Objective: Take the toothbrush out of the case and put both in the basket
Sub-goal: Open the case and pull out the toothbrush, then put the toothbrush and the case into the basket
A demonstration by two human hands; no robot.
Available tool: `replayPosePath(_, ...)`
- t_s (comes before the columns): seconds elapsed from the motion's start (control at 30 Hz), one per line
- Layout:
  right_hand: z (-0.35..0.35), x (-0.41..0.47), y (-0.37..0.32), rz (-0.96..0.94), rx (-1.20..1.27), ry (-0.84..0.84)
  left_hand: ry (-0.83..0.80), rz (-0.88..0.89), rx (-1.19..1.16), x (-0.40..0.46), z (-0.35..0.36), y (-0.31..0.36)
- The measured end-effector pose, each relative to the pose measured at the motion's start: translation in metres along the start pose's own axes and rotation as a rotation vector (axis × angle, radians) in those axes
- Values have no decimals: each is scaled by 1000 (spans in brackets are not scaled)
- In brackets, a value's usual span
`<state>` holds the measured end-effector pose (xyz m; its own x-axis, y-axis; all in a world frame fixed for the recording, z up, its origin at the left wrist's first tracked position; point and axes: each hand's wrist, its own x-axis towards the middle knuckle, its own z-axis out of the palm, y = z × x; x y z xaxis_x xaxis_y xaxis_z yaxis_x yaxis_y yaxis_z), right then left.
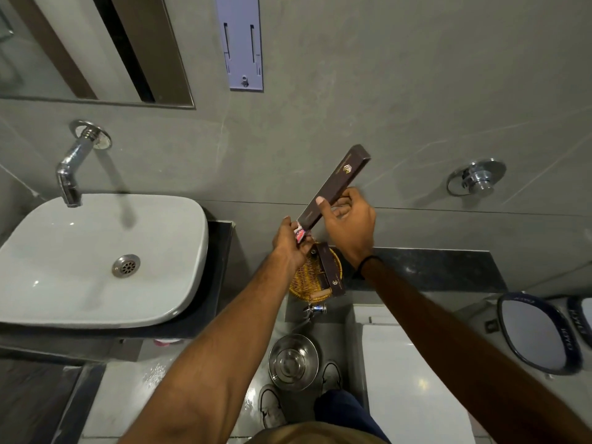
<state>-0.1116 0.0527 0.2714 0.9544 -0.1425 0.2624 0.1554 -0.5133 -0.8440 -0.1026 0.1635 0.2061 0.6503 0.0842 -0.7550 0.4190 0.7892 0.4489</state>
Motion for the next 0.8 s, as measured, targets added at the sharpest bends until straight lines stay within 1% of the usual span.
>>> replayPosePath(0.07, -3, 7, -3, 46, 62, 61, 41, 23, 89, 3, -3, 0)
replayPosePath(0.13, -8, 16, -3, 80, 99, 83, 107, 46, 165, 9, -9, 2)
replayPosePath(0.2, -16, 30, -1, 101, 123, 139, 179, 71, 237, 15, -19, 5)
replayPosePath(0.27, -27, 44, 8, 133, 42, 166, 269, 118, 282, 22, -33, 9)
replayPosePath(0.3, -30, 49, 17, 153, -56, 118, 332, 157, 282, 26, -41, 12)
replayPosePath(0.33, -32, 51, 28, 185, -180, 18, 397, 202, 288, 29, -49, 16)
replayPosePath(0.4, -29, 43, 50, 248, -419, -276, 483, 265, 377, 37, -62, 21)
replayPosePath(0.43, -24, 34, 59, 256, -511, -415, 498, 285, 423, 39, -67, 23)
replayPosePath(0.5, -16, 11, 71, 227, -644, -598, 494, 316, 466, 44, -71, 24)
replayPosePath(0.63, 7, -37, 90, 103, -821, -774, 464, 338, 508, 45, -78, 22)
replayPosePath(0.8, 30, -83, 119, 96, -1039, -923, 459, 345, 535, 46, -90, 16)
